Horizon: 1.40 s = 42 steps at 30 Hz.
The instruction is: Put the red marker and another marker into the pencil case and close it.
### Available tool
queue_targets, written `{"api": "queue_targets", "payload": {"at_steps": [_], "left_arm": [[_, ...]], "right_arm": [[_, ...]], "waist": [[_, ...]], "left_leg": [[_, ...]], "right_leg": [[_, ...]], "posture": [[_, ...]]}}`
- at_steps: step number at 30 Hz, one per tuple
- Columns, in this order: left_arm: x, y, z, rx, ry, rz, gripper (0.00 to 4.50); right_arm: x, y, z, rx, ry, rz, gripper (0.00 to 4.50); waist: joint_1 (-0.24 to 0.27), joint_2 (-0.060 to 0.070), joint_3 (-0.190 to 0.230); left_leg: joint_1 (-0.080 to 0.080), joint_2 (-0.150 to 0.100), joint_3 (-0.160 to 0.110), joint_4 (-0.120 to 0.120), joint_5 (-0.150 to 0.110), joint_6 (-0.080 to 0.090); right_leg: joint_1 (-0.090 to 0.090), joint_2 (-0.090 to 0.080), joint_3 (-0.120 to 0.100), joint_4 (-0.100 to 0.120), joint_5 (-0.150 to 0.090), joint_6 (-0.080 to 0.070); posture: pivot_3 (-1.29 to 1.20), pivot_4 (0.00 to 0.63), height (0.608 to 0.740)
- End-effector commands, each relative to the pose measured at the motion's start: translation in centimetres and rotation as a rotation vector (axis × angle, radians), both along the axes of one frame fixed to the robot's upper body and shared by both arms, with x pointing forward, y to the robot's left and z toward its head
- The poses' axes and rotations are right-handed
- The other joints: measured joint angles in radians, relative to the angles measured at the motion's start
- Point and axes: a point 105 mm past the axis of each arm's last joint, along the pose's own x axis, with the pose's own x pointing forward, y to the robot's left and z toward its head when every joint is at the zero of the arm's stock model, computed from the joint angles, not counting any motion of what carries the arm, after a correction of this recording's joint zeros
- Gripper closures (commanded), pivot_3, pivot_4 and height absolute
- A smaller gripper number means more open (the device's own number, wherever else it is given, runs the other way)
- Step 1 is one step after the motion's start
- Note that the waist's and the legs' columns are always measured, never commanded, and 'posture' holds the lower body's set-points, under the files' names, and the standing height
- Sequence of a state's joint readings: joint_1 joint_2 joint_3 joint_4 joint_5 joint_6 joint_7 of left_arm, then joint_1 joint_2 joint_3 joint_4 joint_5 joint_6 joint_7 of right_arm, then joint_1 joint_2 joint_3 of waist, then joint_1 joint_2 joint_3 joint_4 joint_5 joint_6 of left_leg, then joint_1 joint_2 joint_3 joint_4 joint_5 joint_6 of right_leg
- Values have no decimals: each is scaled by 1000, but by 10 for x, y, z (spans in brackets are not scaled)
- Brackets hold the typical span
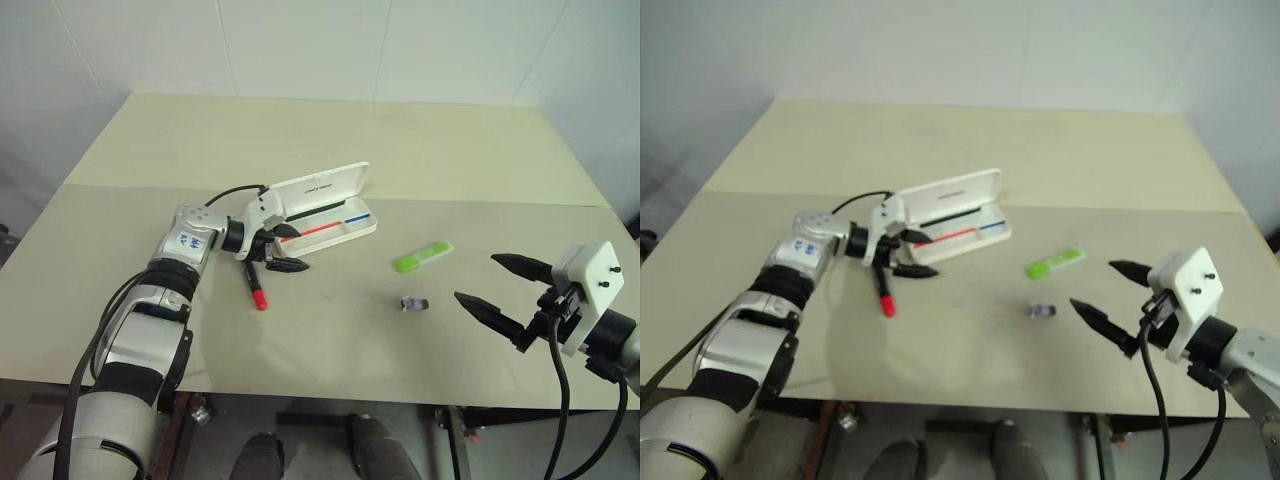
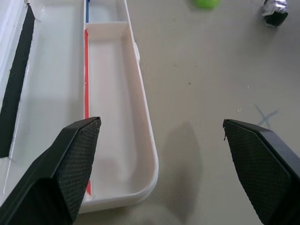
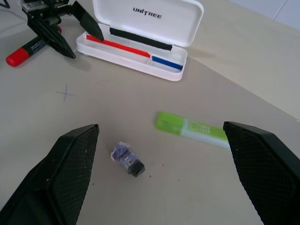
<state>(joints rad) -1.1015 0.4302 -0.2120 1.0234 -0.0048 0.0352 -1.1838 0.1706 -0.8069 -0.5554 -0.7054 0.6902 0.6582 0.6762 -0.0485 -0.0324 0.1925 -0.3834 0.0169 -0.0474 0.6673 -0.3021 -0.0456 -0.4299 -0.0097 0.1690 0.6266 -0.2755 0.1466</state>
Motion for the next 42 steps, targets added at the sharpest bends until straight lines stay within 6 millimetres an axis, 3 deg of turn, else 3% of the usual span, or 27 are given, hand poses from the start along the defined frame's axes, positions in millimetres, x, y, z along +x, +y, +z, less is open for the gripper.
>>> {"api": "queue_targets", "payload": {"at_steps": [1, 8, 11, 22, 32, 37, 42], "left_arm": [[3, -8, -4, 69, -13, -21, 41], [0, -13, -10, 109, -24, -78, 41], [2, -13, -11, 117, -42, -62, 635], [5, -8, -1, 66, -78, -34, 4425], [1, 11, 29, -7, -217, -63, 4470], [-21, 19, 27, 45, -234, -171, 4470], [-46, 12, 21, 79, -251, -253, 4470]], "right_arm": [[-5, -3, 14, -14, -71, -27, 0], [-4, -6, 14, -21, -74, -43, 0], [-3, -7, 14, -21, -74, -47, 0], [3, -9, 15, -27, -79, -45, 0], [8, -11, 17, -40, -77, -24, 0], [11, -13, 17, -47, -67, -12, 0], [14, -13, 18, -50, -60, 0, 0]], "waist": [[3, 0, 0], [6, -1, 0], [6, -1, 0], [11, -2, 1], [13, -2, 1], [15, -2, 1], [19, -2, 1]], "left_leg": [[1, 0, 0, 0, 0, 0], [5, -1, 0, 0, 0, 0], [5, -1, 0, -1, 0, 0], [5, -1, 0, -2, 0, 0], [5, 0, 0, -3, 0, 0], [5, 0, 1, -3, 0, 0], [5, 0, 1, -3, 0, 0]], "right_leg": [[1, 0, 0, 0, 0, 0], [5, 0, 1, -1, 0, 1], [5, 0, 1, -1, 0, 1], [4, 0, 1, -1, 0, 1], [4, 0, 1, 0, 0, 0], [4, 0, 1, -1, -1, 0], [4, 0, 1, 0, -1, 0]], "posture": [[0, 150, 740], [0, 150, 740], [0, 150, 740], [0, 150, 740], [0, 150, 740], [0, 150, 740], [0, 150, 740]]}}
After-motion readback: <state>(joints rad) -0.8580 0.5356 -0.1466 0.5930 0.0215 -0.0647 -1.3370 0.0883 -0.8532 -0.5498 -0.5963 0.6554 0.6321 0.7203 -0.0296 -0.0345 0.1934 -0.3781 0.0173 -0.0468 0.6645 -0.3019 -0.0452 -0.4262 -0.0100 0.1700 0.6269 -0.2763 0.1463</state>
